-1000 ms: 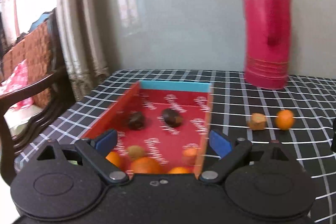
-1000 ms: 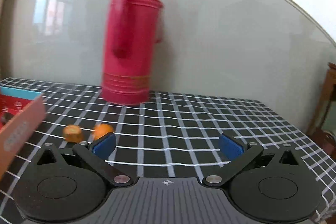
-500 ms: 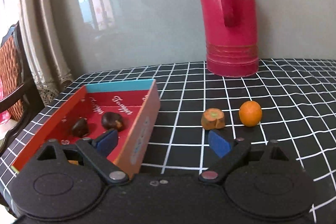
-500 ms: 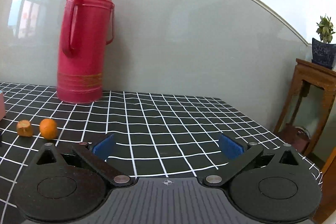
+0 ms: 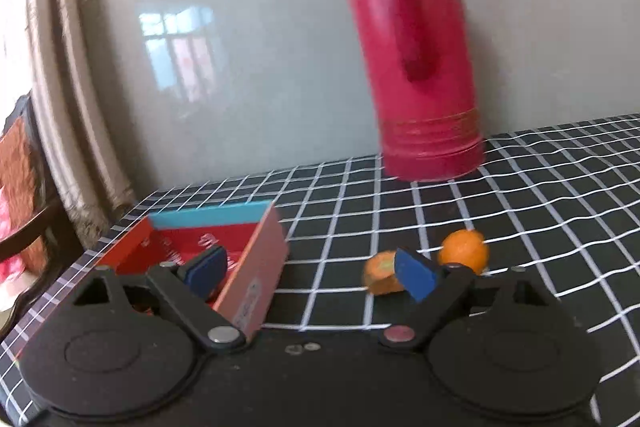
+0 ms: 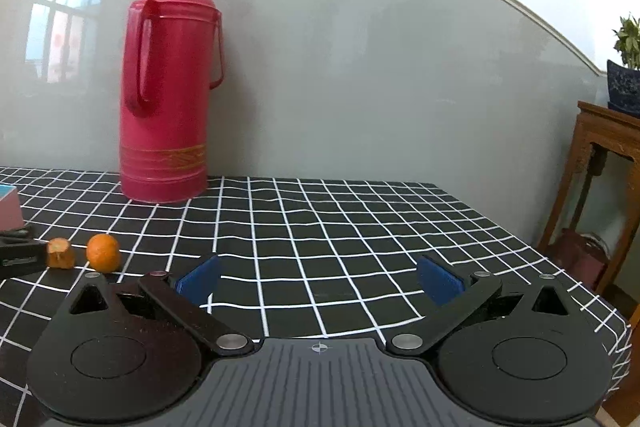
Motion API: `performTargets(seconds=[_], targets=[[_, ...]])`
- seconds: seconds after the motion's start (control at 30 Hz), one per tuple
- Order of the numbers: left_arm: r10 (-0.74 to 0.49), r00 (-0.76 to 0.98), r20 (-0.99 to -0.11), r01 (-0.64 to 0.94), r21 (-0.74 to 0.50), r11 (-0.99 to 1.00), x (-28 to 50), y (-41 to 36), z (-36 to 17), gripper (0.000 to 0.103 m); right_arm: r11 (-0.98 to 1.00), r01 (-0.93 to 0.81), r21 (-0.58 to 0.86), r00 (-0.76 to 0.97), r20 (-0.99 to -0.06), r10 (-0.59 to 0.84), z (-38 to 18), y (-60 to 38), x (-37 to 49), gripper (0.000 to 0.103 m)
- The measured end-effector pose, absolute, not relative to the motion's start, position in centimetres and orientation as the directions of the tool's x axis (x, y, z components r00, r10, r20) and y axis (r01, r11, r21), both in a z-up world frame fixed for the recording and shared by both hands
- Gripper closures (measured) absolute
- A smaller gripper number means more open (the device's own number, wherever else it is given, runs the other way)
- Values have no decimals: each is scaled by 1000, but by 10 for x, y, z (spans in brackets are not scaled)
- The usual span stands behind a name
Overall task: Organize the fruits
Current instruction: 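Lower the left gripper onto the cut orange chunk and close it, then carry the orange chunk into the box and open the left gripper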
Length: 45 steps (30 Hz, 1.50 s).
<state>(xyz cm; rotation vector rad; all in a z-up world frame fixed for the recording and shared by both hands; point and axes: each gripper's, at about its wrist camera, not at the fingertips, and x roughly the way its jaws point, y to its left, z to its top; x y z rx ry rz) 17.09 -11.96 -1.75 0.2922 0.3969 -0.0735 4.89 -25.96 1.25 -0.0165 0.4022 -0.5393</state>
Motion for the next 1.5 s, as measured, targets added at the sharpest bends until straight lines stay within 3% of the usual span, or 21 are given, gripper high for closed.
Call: performTargets(seconds=[0.07,0.23,0.53,0.7,1.0,1.23,1.5], targets=[[-34,910,-413,156,267,951,175,-124,-21,38,867,484,-122,789,-369,-492,12,-257,50,0],[-58,864,-501,188,214,958,196,-127,-32,49,880,453,-140,804,-362,-472,9,-252,53,0],[-126,795,-594,250,131,959,231,-132,-47,52,900,409,-151,826,-357,-436,8,-245,55,0],[-187,756,-627,280,53,958,244,-127,-51,75,908,393,-142,833,-363,-418,9,-242,59,0],[-147,830,-538,272,160,949,220,-130,-42,76,919,374,-129,841,-371,-394,10,-237,63,0],[-66,909,-412,172,225,959,199,-103,-15,76,925,359,-120,850,-367,-378,11,-229,66,0],[58,886,-460,18,160,987,209,-47,-1,76,948,304,-98,864,-391,-318,8,-209,75,0]])
